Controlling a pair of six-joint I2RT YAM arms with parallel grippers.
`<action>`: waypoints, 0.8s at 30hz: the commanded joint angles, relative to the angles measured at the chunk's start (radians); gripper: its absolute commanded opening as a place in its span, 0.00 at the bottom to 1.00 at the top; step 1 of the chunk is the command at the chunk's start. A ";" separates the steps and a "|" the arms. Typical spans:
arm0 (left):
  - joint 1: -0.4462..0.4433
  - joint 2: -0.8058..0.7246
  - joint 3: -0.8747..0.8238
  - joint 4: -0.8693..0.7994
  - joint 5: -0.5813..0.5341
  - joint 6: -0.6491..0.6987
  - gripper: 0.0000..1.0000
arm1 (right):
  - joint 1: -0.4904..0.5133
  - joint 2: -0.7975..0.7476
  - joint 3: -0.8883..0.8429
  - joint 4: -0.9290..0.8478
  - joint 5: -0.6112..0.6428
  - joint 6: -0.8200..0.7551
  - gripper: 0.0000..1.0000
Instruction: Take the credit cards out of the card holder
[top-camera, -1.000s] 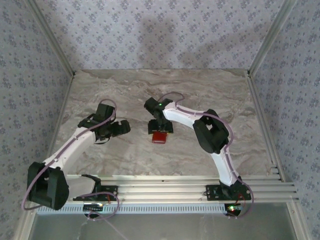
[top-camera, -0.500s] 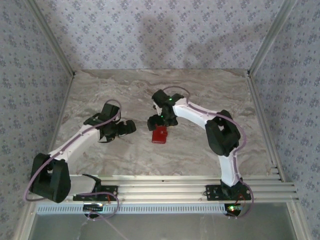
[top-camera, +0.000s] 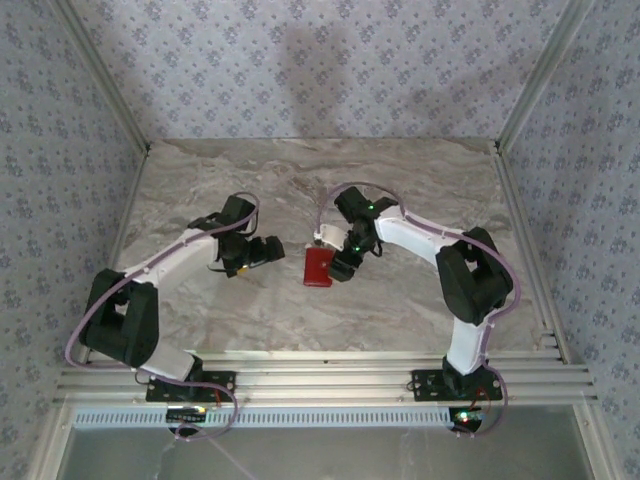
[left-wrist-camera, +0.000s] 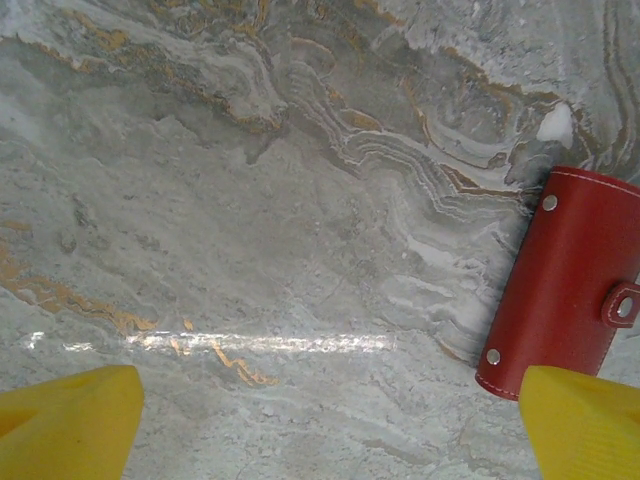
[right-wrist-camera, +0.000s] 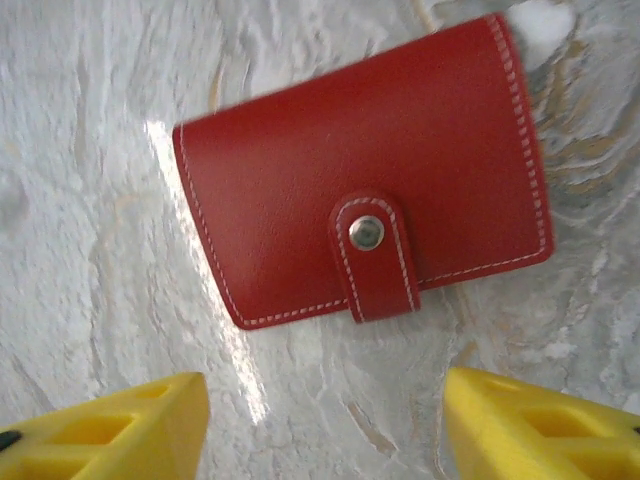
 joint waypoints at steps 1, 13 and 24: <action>0.007 0.010 0.033 -0.016 0.026 -0.019 0.97 | -0.009 -0.010 -0.003 0.031 0.005 -0.218 0.61; 0.138 -0.013 -0.057 0.121 0.238 -0.052 0.99 | 0.029 0.072 0.042 0.080 0.004 -0.327 0.56; 0.146 -0.068 -0.066 0.120 0.191 0.023 1.00 | 0.048 0.140 0.056 0.132 0.052 -0.321 0.55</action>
